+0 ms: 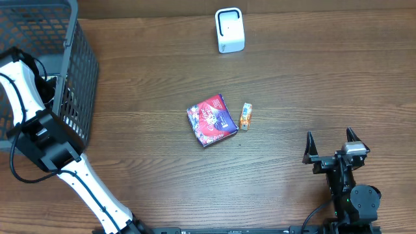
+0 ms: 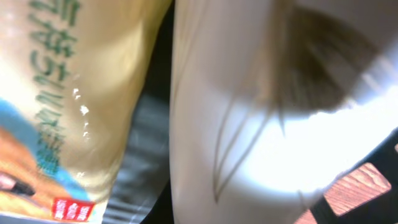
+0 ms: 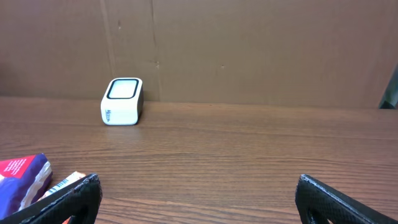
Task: Scan the item barcode
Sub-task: 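Reach the left gripper into the basket and grasp the white-gold tube, then carry the white tube to the scanner and set it on the table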
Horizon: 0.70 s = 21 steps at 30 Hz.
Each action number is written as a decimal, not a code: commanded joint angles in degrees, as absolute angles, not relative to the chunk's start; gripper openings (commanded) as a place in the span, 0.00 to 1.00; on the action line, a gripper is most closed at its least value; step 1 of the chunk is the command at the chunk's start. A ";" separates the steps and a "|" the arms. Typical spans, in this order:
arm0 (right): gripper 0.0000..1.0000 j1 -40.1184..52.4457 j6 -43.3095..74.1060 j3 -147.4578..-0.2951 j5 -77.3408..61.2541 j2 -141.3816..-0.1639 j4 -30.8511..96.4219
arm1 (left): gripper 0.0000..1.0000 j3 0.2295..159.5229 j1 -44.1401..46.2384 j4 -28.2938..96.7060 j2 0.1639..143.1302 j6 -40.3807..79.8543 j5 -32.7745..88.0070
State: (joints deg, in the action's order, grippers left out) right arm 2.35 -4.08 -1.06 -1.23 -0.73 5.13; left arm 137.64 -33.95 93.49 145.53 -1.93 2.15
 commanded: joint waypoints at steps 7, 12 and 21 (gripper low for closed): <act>1.00 2.42 -4.16 -0.49 -0.95 -0.16 4.82 | 0.04 152.66 -33.74 96.84 141.56 7.64 10.07; 1.00 2.39 -4.14 -0.49 -0.95 -0.16 4.82 | 0.04 159.33 -34.22 96.79 133.64 10.98 10.55; 1.00 2.42 -4.14 -0.49 -0.95 -0.16 4.82 | 0.04 164.88 -33.98 94.32 116.01 17.06 10.66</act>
